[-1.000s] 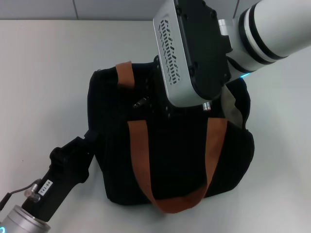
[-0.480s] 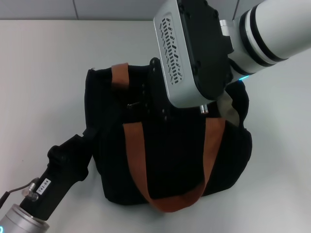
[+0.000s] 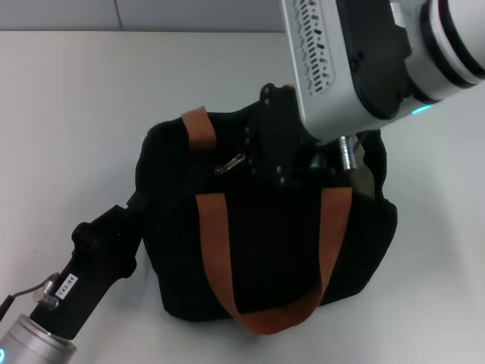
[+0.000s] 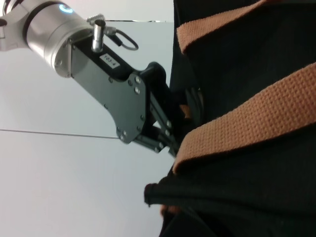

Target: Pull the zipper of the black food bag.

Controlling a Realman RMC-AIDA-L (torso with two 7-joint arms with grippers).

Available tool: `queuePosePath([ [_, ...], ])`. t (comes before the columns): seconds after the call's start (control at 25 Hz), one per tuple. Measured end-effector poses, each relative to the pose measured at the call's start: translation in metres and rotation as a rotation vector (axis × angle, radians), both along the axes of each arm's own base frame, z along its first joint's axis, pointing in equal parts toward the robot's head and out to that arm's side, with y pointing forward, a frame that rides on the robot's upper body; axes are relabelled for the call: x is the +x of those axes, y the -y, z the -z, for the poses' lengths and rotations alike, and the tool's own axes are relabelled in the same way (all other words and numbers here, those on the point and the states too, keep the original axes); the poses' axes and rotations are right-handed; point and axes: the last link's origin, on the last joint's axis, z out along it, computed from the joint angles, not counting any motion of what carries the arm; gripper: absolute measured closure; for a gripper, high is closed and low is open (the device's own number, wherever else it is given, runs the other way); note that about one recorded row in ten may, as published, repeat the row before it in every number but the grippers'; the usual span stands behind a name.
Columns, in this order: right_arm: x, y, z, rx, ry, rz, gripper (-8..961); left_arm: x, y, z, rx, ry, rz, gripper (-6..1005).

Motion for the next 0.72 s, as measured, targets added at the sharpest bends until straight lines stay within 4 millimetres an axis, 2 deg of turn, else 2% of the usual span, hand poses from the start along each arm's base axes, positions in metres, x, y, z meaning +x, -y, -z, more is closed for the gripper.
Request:
queuePosePath([
  [0.44, 0.015, 0.006, -0.005, -0.002, 0.019, 0.039, 921, 0.001, -0.003, 0.000, -0.002, 0.000, 0.003, 978],
  [0.72, 0.023, 0.009, -0.020, 0.015, -0.013, 0.073, 921, 0.001, -0.006, -0.002, 0.016, 0.013, -0.008, 978],
])
